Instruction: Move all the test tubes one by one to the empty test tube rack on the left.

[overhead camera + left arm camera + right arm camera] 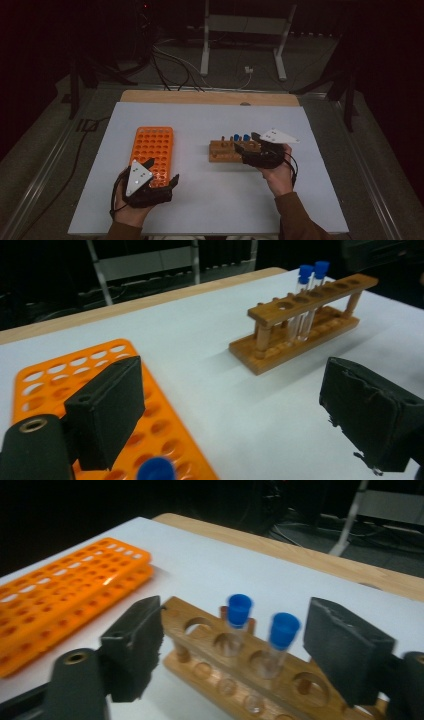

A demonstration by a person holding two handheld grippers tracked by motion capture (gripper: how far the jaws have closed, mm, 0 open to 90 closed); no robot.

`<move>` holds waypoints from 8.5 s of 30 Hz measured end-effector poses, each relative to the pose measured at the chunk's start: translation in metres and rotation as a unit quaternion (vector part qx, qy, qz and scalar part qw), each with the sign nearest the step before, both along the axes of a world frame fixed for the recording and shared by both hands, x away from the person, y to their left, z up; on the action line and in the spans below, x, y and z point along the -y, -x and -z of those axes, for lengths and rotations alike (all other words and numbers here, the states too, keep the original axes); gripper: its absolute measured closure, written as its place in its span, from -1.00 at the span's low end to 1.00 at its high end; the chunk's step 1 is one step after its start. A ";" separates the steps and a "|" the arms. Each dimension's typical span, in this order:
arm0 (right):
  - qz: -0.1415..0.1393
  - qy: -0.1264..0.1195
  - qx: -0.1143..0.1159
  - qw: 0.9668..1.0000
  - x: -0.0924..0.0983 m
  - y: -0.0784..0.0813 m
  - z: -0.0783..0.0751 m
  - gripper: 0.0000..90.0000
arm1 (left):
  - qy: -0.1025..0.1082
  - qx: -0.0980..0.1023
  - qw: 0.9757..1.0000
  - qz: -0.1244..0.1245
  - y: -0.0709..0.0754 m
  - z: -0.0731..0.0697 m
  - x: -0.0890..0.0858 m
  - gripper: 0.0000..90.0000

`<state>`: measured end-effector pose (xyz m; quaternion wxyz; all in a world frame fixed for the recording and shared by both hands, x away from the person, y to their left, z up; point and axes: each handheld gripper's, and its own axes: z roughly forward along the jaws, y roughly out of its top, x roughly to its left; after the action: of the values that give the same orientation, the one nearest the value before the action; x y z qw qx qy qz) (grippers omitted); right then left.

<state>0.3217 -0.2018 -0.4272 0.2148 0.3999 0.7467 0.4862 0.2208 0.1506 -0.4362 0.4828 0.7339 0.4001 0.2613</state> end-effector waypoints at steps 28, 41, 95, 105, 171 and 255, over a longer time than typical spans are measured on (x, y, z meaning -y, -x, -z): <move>0.019 0.036 -0.036 0.999 0.003 -0.027 0.033 0.67 | 0.013 -0.004 1.000 0.014 -0.006 0.002 0.013 -0.75; 0.019 0.027 -0.005 0.999 0.009 -0.018 0.014 0.71 | 0.015 -0.006 1.000 0.018 -0.006 0.002 0.014 -0.73; -0.176 -0.001 0.011 0.984 -0.084 0.048 -0.037 0.71 | 0.001 0.002 0.995 0.104 -0.020 -0.007 0.065 0.30; -0.201 -0.001 0.005 0.980 -0.095 0.051 -0.035 0.71 | -0.007 0.005 0.995 0.103 -0.020 -0.006 0.064 0.71; -0.180 -0.050 0.009 0.982 -0.045 0.049 -0.028 -0.14 | -0.001 0.020 0.997 -0.080 0.025 0.015 -0.054 0.72; -0.177 -0.057 0.017 0.982 -0.040 0.052 -0.023 -0.11 | -0.056 -0.075 0.991 -0.095 0.015 0.055 -0.045 0.74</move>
<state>0.2693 -0.1615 -0.4040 0.1151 0.2644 0.7731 0.5649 0.2059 0.1954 -0.4915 0.3826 0.7360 0.4878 0.2719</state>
